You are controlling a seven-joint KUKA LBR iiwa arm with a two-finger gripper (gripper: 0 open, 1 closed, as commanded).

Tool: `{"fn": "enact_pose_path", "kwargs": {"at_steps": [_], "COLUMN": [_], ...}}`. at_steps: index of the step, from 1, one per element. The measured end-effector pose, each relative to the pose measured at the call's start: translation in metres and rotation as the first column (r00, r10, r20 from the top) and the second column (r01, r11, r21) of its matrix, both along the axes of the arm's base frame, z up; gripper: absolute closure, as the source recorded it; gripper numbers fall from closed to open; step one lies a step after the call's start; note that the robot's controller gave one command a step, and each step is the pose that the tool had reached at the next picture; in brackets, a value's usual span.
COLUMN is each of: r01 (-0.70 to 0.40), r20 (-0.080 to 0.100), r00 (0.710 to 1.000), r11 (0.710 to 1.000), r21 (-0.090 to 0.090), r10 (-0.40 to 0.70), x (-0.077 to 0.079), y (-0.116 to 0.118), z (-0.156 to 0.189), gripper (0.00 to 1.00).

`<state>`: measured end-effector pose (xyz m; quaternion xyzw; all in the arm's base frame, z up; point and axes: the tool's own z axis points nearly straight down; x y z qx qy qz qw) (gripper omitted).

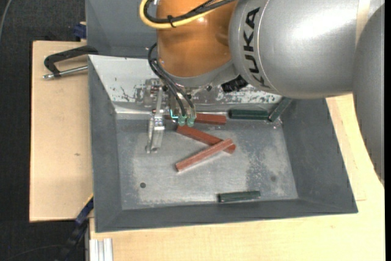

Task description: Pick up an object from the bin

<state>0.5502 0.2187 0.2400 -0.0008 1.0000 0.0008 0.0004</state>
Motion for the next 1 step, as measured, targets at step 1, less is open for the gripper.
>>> {"fn": "enact_pose_path", "kwargs": {"at_steps": [1], "r01": [-0.061], "r20": [-0.008], "r00": [0.998], "r11": [0.998], "r21": [-0.006], "r10": [0.061], "x": [0.005], "y": [-0.075], "z": [-0.0804], "gripper": [0.0]}}
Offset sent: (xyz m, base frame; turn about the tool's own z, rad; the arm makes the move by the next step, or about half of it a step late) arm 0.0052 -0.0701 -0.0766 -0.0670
